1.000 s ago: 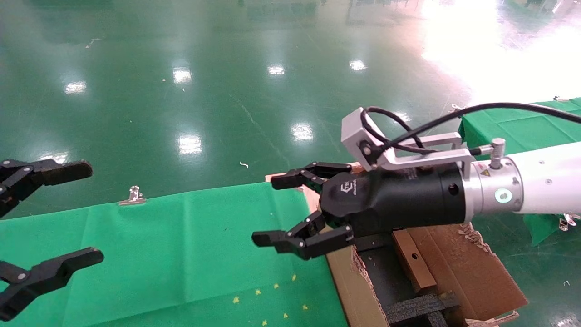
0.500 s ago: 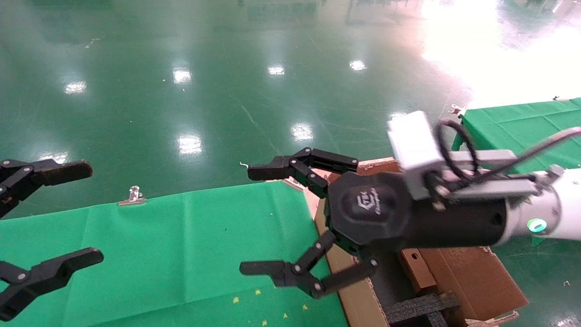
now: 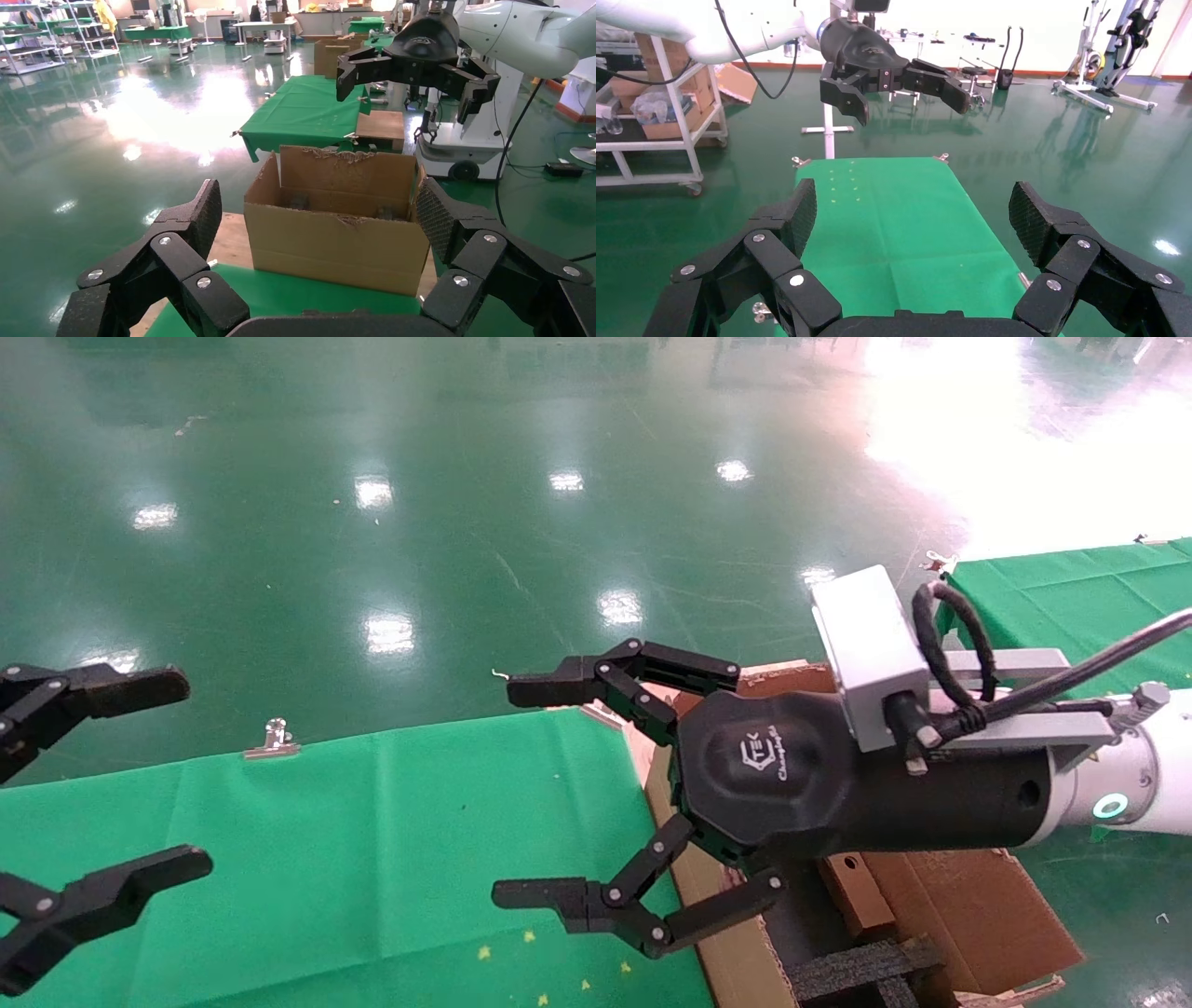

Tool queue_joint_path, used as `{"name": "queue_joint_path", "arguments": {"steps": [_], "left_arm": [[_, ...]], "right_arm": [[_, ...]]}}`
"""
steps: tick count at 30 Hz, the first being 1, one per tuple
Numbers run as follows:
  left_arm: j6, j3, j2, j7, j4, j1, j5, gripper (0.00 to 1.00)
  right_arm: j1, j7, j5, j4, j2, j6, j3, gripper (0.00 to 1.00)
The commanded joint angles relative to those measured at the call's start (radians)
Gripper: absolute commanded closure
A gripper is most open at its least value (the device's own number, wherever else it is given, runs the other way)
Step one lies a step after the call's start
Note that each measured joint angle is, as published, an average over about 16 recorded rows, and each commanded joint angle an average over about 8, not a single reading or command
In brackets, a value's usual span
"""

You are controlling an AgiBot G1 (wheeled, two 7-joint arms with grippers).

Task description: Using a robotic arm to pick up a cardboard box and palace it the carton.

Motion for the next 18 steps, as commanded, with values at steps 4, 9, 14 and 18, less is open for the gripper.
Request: {"name": "queue_joint_path", "arguments": {"steps": [4,9,14,18], "left_arm": [[0.0,0.0,0.0,0.0,0.0,0.0,0.0,0.0],[0.0,0.0,0.0,0.0,0.0,0.0,0.0,0.0],[0.0,0.0,0.0,0.0,0.0,0.0,0.0,0.0],[0.0,0.0,0.0,0.0,0.0,0.0,0.0,0.0]], "right_arm": [[0.006,0.006,-0.006,0.0,0.002,0.004,-0.008,0.0],[0.009,0.009,-0.009,0.0,0.003,0.006,-0.012,0.0],[0.012,0.011,-0.011,0.0,0.003,0.008,-0.015,0.0],[0.013,0.011,-0.012,0.0,0.003,0.009,-0.016,0.0]]}}
